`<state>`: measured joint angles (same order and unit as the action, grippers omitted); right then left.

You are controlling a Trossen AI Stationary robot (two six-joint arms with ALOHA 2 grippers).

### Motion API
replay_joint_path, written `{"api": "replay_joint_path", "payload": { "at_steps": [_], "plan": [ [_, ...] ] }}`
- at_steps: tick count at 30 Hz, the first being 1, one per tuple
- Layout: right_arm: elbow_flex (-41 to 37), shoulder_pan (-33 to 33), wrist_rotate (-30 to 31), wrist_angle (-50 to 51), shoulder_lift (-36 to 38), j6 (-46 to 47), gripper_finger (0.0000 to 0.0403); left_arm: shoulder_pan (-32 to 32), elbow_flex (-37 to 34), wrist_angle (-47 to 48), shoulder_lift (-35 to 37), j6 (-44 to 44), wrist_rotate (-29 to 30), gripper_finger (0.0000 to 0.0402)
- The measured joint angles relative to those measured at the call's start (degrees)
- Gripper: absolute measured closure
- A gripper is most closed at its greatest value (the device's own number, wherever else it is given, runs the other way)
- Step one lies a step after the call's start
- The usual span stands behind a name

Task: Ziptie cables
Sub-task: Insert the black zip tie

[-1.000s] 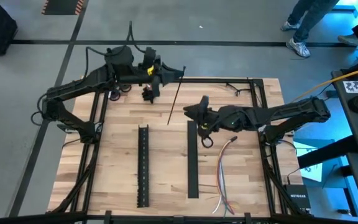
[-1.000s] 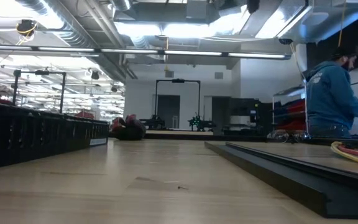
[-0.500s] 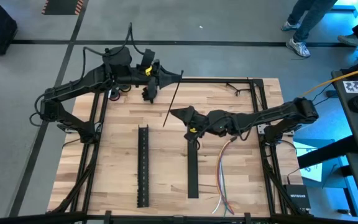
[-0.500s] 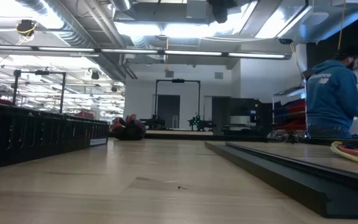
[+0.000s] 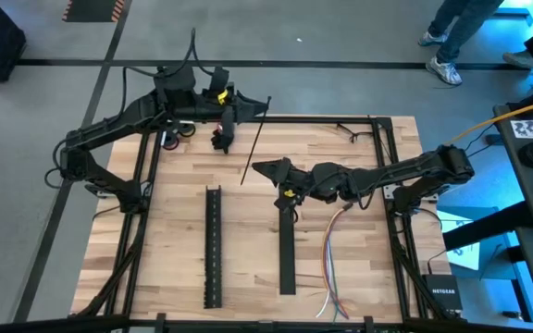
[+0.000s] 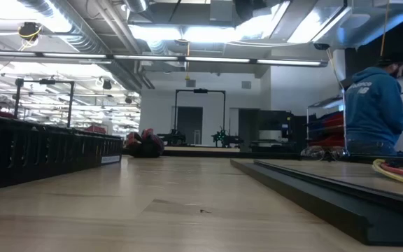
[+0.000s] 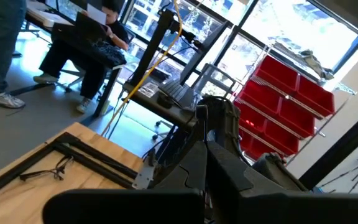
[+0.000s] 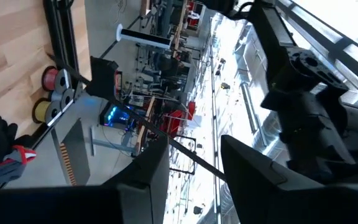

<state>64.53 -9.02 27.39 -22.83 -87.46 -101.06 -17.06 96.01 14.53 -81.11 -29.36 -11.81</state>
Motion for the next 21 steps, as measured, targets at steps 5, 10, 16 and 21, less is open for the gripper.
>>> {"api": "replay_joint_path", "payload": {
  "at_steps": [5, 10, 16, 21],
  "plan": [
    [0.0, 0.5, -0.5, 0.0, -0.5, 0.0, 0.0265, 0.4, 0.0, -0.2, -0.7, -0.6, -0.1, 0.0401],
    [0.0, 0.4, -0.8, 0.3, -1.8, -0.1, 0.0265, 1.3, 0.0, -0.2, -1.4, -1.9, -0.1, 0.0401],
    [0.0, 0.4, 0.5, 0.3, -3.6, -0.1, 0.0265, 2.0, 0.0, -0.6, -1.6, -3.2, -0.2, 0.0401],
    [0.0, 0.4, -0.2, -0.3, -3.6, -1.4, 0.0265, 2.2, 0.0, -0.4, -1.9, -3.5, -0.3, 0.0401]
  ]
}}
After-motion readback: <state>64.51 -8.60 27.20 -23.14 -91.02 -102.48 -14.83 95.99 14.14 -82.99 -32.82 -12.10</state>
